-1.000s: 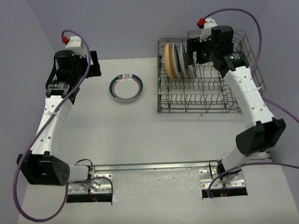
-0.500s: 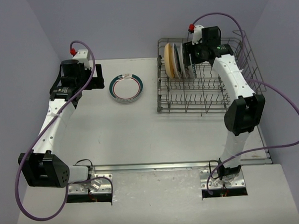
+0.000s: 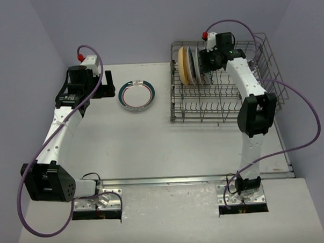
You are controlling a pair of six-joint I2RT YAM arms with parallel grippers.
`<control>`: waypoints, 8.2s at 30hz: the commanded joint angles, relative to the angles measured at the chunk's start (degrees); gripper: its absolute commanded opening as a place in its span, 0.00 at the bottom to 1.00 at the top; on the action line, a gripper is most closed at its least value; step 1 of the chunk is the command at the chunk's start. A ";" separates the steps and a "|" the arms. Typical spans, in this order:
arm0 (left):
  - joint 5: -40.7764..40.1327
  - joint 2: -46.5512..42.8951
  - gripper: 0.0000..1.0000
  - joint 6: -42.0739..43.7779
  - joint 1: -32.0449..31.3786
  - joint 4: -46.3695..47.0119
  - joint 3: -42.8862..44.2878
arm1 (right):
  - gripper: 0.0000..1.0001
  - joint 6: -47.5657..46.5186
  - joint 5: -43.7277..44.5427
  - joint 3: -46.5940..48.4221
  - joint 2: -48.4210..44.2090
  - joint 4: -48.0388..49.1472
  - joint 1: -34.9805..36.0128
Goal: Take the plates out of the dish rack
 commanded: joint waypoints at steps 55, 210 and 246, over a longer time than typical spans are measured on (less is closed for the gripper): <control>54.92 -9.88 0.82 3.41 2.60 -15.23 -0.52 | 0.00 -103.17 2.38 -87.05 -75.25 56.95 45.47; -1.13 -1.02 1.00 1.77 -7.03 4.07 -1.04 | 0.00 12.53 -23.15 11.35 -14.05 0.51 -0.72; 43.66 -8.78 0.66 8.23 -10.16 -16.50 -5.84 | 0.00 -104.91 6.10 -94.89 -71.54 70.84 52.38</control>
